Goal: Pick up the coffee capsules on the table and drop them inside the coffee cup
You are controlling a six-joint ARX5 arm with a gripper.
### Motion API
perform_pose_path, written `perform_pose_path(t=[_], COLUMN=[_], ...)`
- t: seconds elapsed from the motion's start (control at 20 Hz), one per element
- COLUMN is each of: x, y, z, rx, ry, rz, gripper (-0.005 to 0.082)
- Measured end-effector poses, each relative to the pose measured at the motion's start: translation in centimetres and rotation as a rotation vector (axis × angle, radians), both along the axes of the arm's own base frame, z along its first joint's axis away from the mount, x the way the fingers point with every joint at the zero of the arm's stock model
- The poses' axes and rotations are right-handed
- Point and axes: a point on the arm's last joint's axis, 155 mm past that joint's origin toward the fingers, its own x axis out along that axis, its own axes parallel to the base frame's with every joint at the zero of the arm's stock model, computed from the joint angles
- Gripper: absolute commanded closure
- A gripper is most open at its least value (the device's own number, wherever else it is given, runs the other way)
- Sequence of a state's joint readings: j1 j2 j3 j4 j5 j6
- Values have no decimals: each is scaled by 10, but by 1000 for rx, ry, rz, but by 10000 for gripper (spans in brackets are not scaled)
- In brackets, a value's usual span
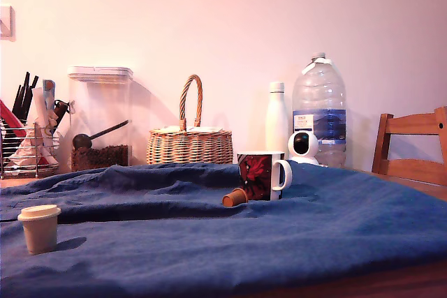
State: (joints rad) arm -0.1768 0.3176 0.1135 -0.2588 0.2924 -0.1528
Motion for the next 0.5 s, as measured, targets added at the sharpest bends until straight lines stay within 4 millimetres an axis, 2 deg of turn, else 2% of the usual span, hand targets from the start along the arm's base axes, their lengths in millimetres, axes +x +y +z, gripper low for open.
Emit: perform_pose_path(t=[0.3,0.5], x=[8,8], y=[-3,-8], z=[10,1], rx=[-6,-12], ry=[-85,-64], rz=[-6,-3], gripper=[195,195])
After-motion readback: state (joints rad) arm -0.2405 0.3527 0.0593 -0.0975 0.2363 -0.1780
